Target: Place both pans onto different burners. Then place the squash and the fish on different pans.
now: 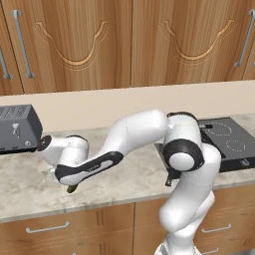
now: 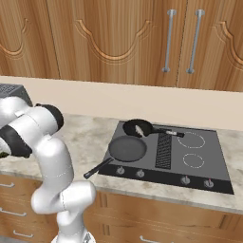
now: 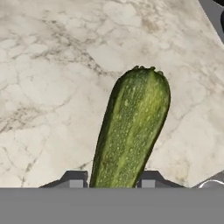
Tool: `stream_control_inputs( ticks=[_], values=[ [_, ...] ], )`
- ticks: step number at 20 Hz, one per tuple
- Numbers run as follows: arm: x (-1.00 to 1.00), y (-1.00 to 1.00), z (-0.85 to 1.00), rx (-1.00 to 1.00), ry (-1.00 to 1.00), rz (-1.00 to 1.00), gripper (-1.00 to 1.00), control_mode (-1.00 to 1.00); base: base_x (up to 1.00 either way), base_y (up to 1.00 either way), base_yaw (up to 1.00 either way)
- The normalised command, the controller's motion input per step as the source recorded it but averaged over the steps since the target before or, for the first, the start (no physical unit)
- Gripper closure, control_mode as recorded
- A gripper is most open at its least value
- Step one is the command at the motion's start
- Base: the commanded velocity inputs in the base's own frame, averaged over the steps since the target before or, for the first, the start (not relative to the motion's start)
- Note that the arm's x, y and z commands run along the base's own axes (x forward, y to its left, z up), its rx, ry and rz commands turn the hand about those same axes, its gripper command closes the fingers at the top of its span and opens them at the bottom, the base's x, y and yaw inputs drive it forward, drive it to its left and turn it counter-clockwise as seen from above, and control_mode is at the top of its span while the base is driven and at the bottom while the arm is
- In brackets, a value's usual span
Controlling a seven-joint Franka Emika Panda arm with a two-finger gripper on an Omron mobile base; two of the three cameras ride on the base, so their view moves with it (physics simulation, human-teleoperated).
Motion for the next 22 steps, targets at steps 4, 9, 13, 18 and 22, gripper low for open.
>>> stream_control_inputs(
  ticks=[4,9,13,18,22],
  values=[
    [-0.37,-0.58,0.44,0.00,-0.10,0.27,1.00,-1.00,0.00,0.00,0.00],
    [-0.39,-0.63,0.36,0.00,-0.09,0.32,1.00,-1.00,0.00,0.00,0.00],
    [-0.39,-0.62,0.43,0.00,-0.08,0.27,1.00,-1.00,0.00,0.00,0.00],
    [-0.33,-0.60,0.24,0.03,-0.02,0.17,1.00,-1.00,0.00,0.00,0.00],
    [-0.26,-0.53,0.12,0.07,0.00,0.04,1.00,-1.00,0.00,0.00,0.00]
  ],
)
